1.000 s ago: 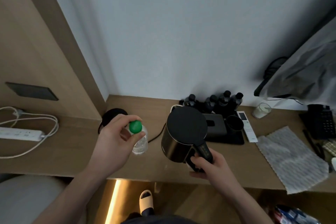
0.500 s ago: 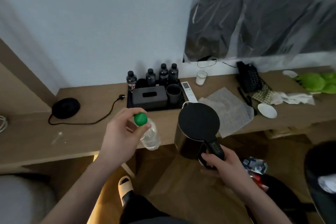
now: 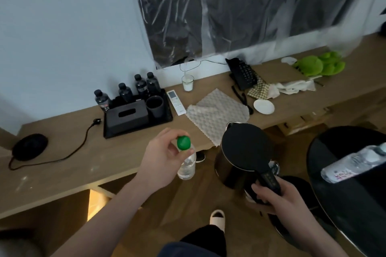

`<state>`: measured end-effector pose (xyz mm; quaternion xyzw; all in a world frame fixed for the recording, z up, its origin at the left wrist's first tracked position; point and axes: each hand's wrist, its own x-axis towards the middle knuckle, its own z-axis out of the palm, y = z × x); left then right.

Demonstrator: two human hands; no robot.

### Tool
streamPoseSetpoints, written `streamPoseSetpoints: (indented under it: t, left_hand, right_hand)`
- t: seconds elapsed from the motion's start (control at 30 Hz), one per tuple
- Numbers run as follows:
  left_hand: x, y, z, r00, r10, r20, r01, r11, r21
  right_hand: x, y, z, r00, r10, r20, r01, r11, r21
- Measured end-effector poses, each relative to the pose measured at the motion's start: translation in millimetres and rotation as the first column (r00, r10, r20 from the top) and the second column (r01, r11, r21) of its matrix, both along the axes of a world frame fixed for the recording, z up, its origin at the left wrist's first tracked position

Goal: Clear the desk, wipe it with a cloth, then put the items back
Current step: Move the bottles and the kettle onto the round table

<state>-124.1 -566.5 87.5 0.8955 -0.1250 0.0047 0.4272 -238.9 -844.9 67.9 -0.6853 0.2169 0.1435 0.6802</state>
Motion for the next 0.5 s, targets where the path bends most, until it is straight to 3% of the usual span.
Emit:
streamPoseSetpoints:
  t: [0.33, 0.5]
  left_hand:
    - [54.6, -147.9, -20.6, 0.991, -0.050, -0.121, 0.047, 0.999, -0.028]
    - [62.1, -210.8, -11.8, 0.994, -0.079, -0.070, 0.077, 0.997, -0.017]
  right_hand:
    - [12.6, -128.6, 25.6, 0.986, -0.118, -0.118, 0.125, 0.991, 0.051]
    - [4.3, -184.5, 21.7, 0.990, -0.112, -0.090, 0.121, 0.988, 0.092]
